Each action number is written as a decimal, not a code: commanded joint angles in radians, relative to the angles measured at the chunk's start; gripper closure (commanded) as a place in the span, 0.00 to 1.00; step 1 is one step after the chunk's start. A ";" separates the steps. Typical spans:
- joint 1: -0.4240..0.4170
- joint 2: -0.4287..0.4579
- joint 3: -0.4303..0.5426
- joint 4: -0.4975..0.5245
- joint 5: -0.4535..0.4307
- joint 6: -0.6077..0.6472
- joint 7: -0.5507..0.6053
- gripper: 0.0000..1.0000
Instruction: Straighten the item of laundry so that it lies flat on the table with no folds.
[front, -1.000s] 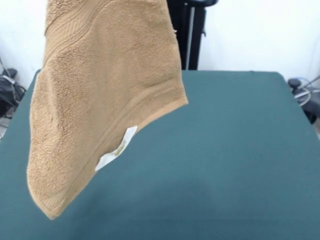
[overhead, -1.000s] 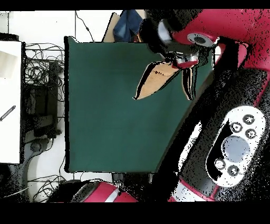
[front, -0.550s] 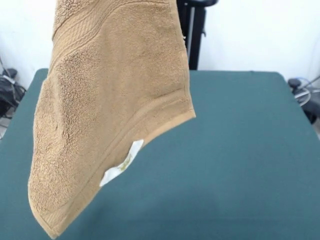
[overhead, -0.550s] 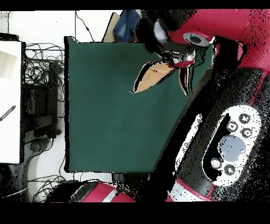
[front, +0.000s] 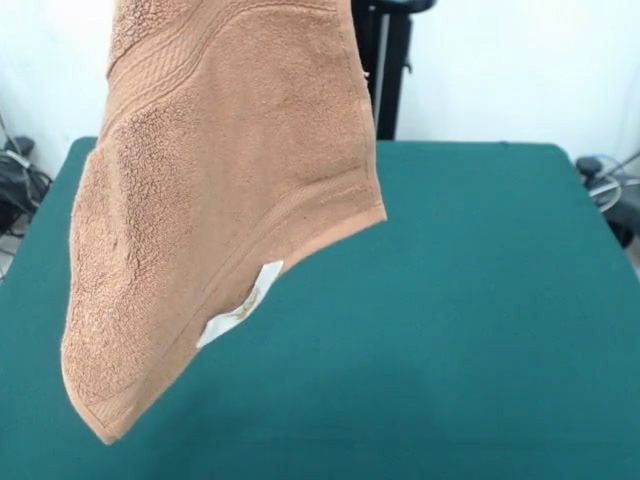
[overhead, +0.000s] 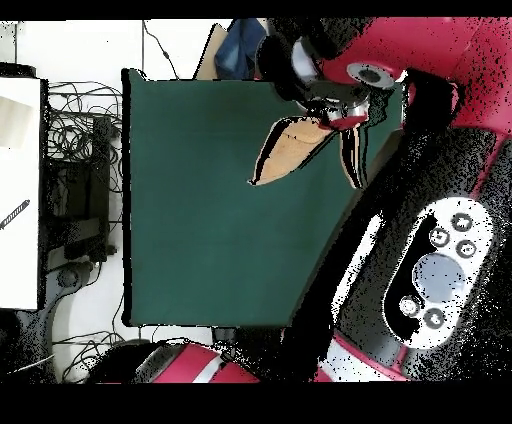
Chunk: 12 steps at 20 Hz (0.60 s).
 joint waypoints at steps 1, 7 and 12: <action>0.018 0.034 0.035 0.200 0.014 -0.103 0.275 1.00; 0.056 0.024 0.032 0.249 -0.012 -0.174 0.235 1.00; 0.081 0.023 0.025 0.271 0.008 -0.192 0.286 1.00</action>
